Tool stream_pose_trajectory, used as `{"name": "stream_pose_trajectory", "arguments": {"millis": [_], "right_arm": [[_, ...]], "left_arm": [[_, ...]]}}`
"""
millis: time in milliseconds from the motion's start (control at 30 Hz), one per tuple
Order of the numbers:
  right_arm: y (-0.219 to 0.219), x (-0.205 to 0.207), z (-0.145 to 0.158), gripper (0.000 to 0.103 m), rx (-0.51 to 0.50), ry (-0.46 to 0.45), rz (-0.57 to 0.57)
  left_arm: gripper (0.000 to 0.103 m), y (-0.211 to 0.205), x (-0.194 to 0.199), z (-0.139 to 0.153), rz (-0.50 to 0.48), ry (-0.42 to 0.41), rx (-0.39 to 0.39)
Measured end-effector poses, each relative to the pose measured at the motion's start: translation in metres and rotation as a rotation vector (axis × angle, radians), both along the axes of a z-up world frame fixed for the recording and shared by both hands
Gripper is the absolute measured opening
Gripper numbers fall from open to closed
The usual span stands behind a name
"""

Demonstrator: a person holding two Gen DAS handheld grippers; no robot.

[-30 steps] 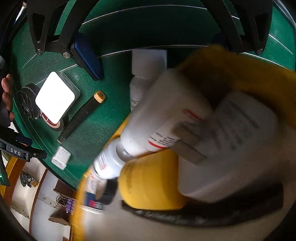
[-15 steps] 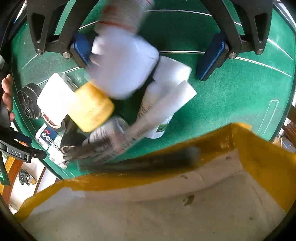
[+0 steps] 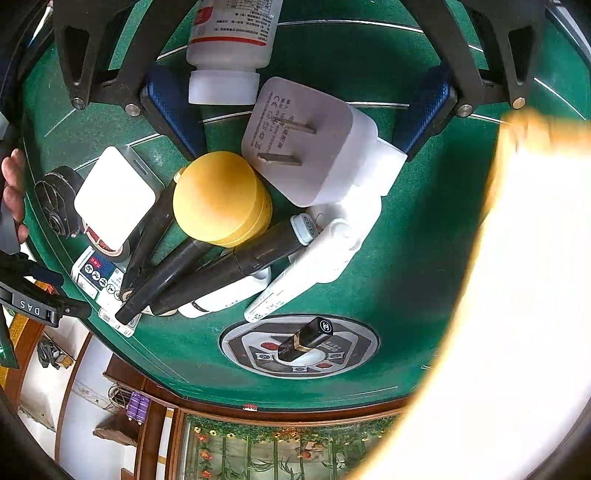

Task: Organize rigid objects

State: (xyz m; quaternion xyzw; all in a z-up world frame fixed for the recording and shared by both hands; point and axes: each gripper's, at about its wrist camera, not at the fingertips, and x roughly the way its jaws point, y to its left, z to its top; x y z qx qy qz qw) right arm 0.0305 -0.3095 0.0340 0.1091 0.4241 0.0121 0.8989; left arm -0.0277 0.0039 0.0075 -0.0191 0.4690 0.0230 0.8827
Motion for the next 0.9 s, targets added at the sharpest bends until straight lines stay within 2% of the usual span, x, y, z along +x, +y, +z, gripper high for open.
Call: {"name": "stream_pose_trajectory", "arguments": {"millis": [233,900], "right_arm": [[0.003,-0.001,0.001,0.086,-0.012,-0.008,0.011],[0.005,-0.002,0.003,0.086,-0.011,-0.032,0.014]], "left_arm": [[0.103,-0.006,-0.018,-0.001,0.019,-0.014,0.005],[0.103,-0.004,-0.012,-0.003,0.019,-0.013,0.004]]}}
